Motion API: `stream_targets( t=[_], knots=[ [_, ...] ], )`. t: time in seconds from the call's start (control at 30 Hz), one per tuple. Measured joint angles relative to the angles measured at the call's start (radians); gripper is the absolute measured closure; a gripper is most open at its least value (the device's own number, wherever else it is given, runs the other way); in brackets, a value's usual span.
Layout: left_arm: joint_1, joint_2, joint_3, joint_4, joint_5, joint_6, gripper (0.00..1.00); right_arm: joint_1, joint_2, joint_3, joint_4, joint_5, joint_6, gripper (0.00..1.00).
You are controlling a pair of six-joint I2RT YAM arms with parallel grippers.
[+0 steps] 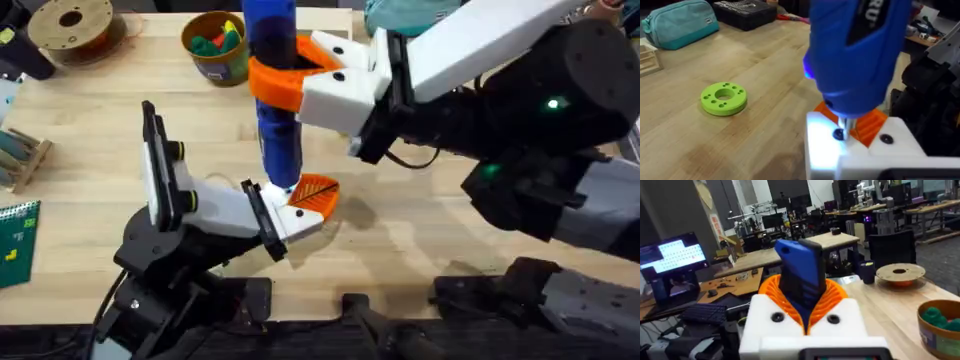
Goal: Pick up the gripper from the table and insert it into the empty holder that is missing its gripper. Then pick up a screw, insert it into the mounting hole, and use the screwdriver to tighten it. Finally, clean up the table by picking up the vegetable and placing it into the bucket.
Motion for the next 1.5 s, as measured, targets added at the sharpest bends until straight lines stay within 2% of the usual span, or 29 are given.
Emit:
stream_targets(
  t=[0.3,1.5],
  knots=[
    [0.000,0.000,0.000,0.000,0.000,0.000,0.997,-0.001,0.000,0.000,0.046,0.000,-0.004,0.969],
    [0.000,0.000,0.000,0.000,0.001,-0.005,0.997,-0.001,0.000,0.000,-0.018,0.000,-0.011,0.969]
  ],
)
